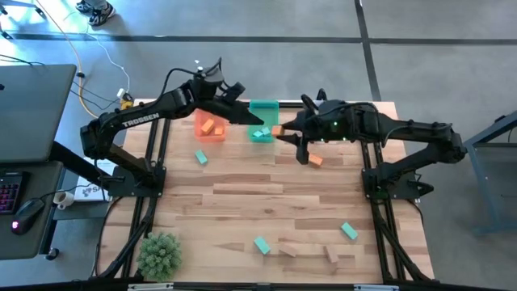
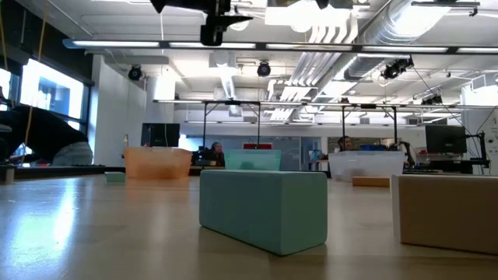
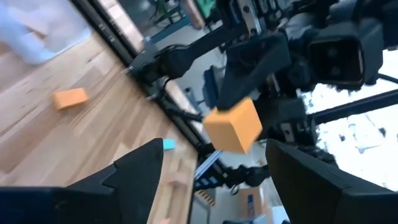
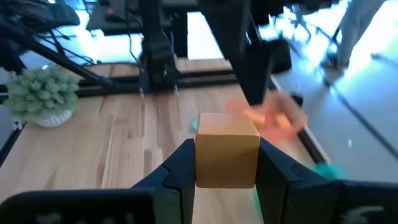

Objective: Sort & place blocks by color
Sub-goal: Put the orange block into the orange bin

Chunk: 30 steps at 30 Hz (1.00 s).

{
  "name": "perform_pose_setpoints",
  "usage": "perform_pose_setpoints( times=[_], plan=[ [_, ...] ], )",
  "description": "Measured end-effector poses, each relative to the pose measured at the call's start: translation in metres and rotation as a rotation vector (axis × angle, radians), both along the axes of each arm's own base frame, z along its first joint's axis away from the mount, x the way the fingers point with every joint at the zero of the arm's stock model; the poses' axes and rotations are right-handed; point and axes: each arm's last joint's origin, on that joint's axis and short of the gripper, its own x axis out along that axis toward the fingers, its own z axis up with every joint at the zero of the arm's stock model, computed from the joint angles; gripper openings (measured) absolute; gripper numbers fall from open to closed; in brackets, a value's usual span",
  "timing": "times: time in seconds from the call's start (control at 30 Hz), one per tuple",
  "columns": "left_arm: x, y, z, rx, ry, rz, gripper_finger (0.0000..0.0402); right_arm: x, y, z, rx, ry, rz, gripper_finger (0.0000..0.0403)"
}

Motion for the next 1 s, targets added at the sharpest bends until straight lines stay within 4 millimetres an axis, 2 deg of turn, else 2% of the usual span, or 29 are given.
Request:
perform_pose_setpoints(
  times=[0.33, 0.73, 1.0],
  plan=[
    [0.003, 0.001, 0.011, -0.037, -0.095, 0.018, 0.0273, 0.003, -0.004, 0.018, -0.154, -0.128, 0.081, 0.0097],
    [0.012, -0.011, 0.024, -0.040, -0.206, -0.012, 0.0273, 0.004, -0.005, 0.024, -0.243, -0.179, 0.093, 0.0097],
    [0.023, -0.013, 0.015, -0.052, -0.188, -0.011, 0.0273, 0.005, -0.004, 0.025, -0.244, -0.196, 0.099, 0.0097]
  ],
)
